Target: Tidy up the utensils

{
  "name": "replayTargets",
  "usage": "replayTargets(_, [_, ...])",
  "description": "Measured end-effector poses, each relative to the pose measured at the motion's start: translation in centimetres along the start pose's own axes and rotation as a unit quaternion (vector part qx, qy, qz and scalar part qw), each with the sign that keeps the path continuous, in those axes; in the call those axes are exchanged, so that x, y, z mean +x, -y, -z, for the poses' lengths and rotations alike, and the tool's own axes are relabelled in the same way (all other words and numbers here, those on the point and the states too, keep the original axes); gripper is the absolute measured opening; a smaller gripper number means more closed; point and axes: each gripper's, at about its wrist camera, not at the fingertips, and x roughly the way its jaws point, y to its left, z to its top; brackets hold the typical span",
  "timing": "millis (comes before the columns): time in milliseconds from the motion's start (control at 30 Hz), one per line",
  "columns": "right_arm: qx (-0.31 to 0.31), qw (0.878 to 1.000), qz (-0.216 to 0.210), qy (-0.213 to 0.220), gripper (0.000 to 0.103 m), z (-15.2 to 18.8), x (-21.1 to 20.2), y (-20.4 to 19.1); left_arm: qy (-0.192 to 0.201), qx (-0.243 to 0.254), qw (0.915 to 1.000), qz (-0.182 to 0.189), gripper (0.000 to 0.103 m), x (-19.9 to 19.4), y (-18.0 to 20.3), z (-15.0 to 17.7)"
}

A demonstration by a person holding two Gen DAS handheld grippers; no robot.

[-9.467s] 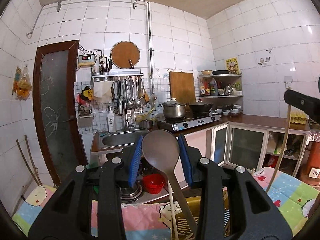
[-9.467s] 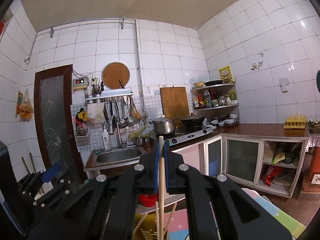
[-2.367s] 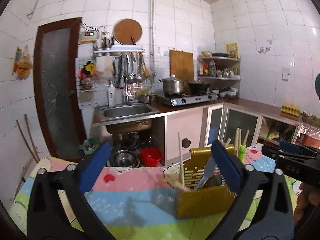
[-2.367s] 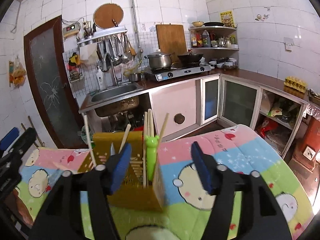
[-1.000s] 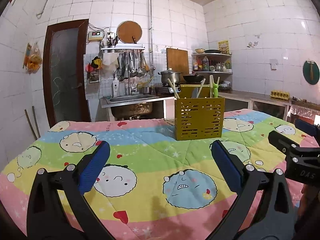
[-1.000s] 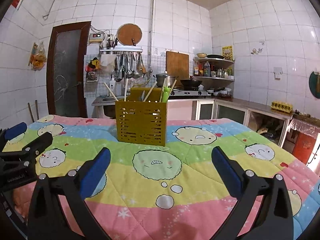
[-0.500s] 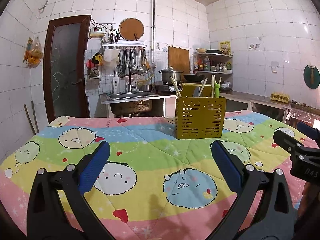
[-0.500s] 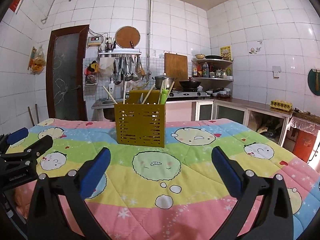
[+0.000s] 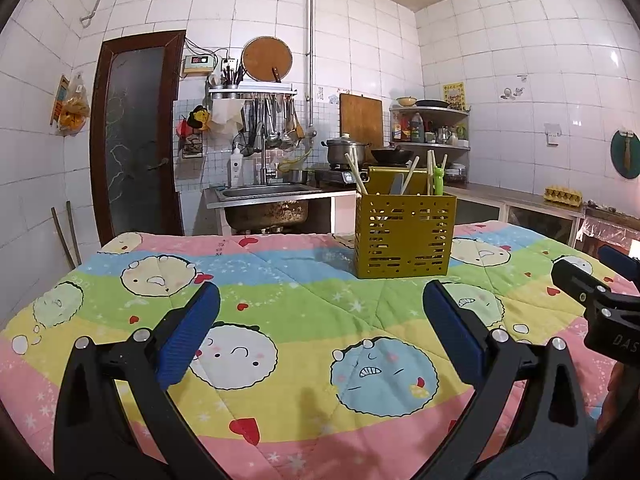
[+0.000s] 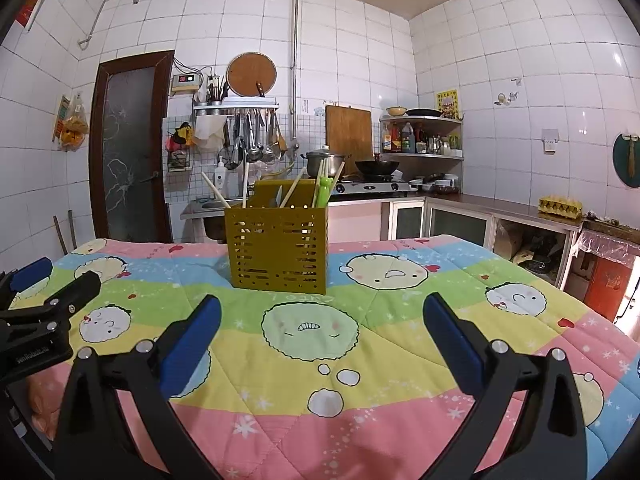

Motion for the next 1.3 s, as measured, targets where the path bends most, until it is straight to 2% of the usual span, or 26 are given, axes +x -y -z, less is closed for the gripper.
replayTargets(1300, [-0.006, 1.000, -0.002, 0.008, 0.099, 0.13, -0.28, -0.10, 0.006, 0.007, 1.0000, 0.004, 0.098, -0.27, 0.35, -0.06])
